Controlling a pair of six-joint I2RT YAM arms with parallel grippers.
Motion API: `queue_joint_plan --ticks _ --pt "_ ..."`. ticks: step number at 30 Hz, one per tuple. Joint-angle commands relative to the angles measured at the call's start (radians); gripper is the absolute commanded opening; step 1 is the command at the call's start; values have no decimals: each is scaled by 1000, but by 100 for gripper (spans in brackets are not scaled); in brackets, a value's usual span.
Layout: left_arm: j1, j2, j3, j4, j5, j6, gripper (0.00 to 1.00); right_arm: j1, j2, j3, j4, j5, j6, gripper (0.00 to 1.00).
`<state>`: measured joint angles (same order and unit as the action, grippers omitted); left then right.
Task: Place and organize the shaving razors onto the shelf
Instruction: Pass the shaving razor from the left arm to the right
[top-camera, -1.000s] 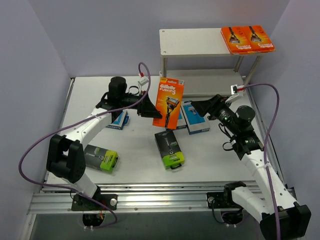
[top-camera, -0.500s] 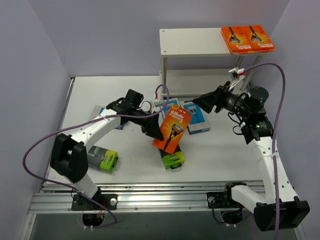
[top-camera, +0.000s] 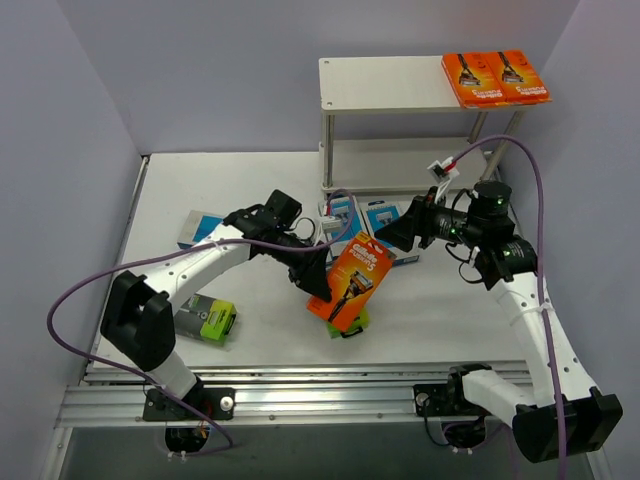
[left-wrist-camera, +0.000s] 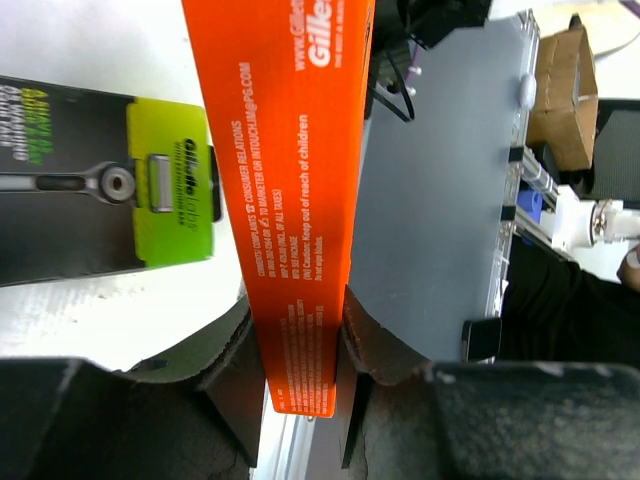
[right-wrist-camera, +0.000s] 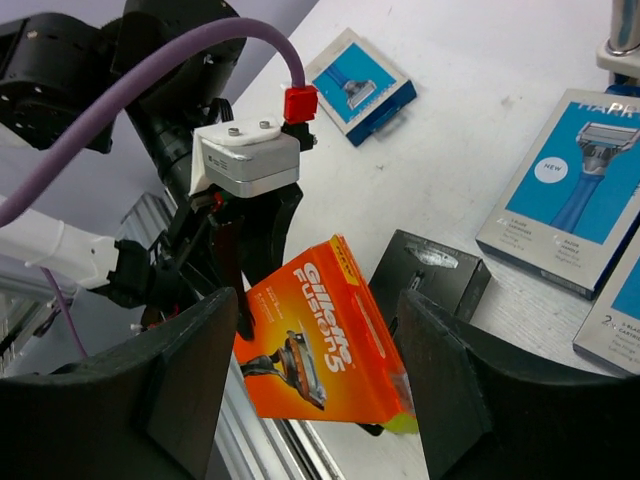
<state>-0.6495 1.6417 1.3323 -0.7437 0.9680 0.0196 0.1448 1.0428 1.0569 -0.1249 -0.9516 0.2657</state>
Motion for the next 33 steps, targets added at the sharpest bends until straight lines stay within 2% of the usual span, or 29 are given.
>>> queue_joint_plan --ticks 1,10,14,25,28,33 --pt "-25 -74 48 -45 23 46 2 32 10 8 -31 -30 -49 60" --pt "-39 -121 54 -77 28 51 2 91 14 5 -111 19 -108 55" --pt "-39 -140 65 -97 18 57 2 104 5 -11 -90 -39 -92 50" --pt "-45 -158 100 -129 2 60 2 179 26 -15 -82 -131 -89 47" --pt "-47 -161 108 -144 -8 66 2 188 28 -17 -91 -122 -97 40" --pt "-47 -181 113 -157 -21 72 2 200 34 -14 -101 -130 -106 19"
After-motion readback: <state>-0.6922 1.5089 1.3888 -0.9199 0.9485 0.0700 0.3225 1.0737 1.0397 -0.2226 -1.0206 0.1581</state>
